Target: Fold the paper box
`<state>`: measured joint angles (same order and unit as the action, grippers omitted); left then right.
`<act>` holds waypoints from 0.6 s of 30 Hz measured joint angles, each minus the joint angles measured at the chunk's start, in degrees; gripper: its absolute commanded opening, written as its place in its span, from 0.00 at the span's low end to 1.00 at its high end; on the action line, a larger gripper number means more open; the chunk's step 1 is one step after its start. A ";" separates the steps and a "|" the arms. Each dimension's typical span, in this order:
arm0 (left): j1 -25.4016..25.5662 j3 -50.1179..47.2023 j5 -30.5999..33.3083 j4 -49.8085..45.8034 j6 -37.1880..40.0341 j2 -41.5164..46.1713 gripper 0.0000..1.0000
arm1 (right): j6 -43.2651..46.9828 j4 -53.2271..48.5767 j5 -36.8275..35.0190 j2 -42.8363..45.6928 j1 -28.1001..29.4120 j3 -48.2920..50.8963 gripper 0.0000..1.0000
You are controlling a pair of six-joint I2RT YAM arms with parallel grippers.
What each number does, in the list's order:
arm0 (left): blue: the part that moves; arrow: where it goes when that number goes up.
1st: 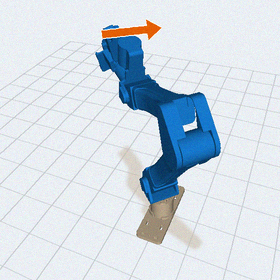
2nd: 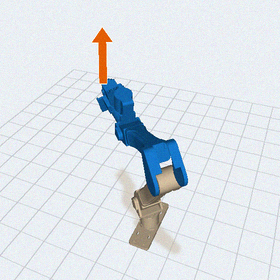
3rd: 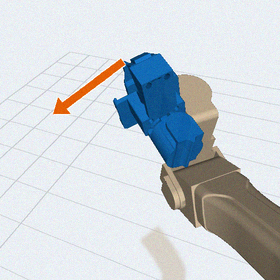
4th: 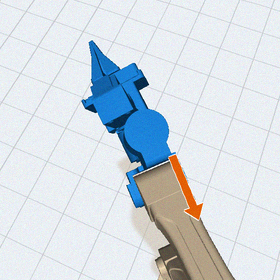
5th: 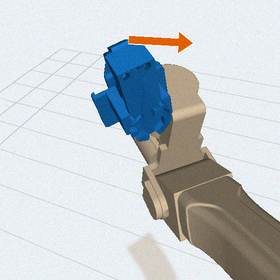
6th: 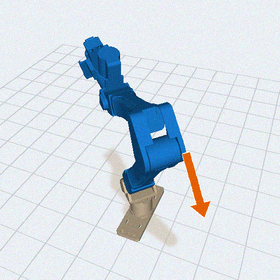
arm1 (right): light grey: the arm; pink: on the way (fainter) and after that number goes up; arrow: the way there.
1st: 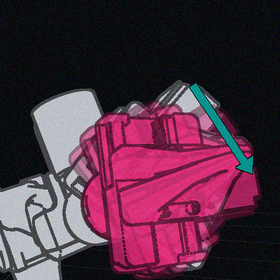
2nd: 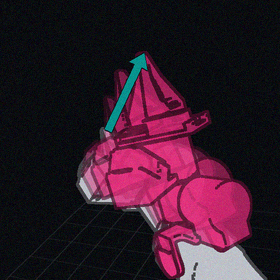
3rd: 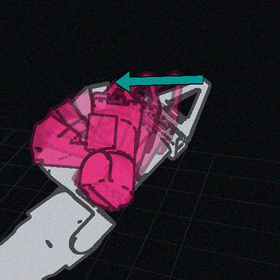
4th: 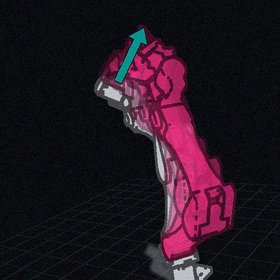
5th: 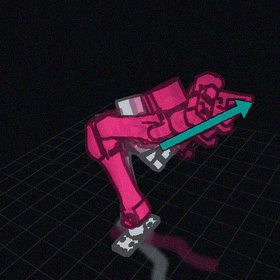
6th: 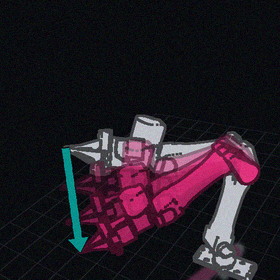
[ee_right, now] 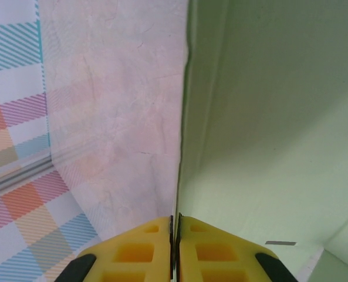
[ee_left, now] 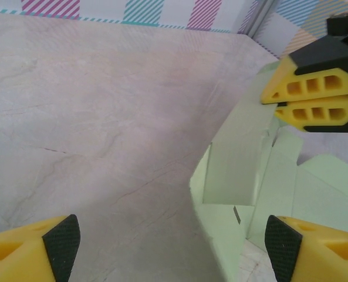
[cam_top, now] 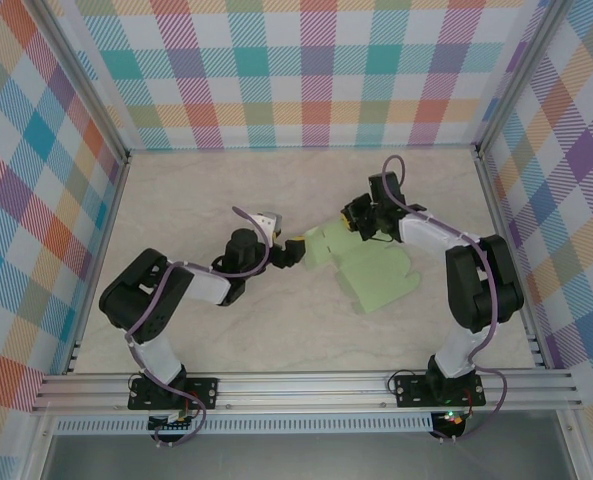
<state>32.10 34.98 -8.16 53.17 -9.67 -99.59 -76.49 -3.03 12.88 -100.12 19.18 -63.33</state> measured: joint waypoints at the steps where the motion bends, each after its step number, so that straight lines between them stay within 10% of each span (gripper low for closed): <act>1: -0.07 -0.37 -0.39 -0.02 0.55 0.37 0.88 | 0.44 2.03 0.92 0.00 -0.24 0.83 0.12; 18: -4.28 -3.50 -2.47 -4.17 8.24 6.19 0.89 | 3.69 34.67 20.04 -4.70 -4.20 6.75 0.13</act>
<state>27.81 31.48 -10.63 48.99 -1.43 -93.41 -72.79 31.64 32.93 -104.81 14.98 -56.58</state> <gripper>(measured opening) 0.901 0.131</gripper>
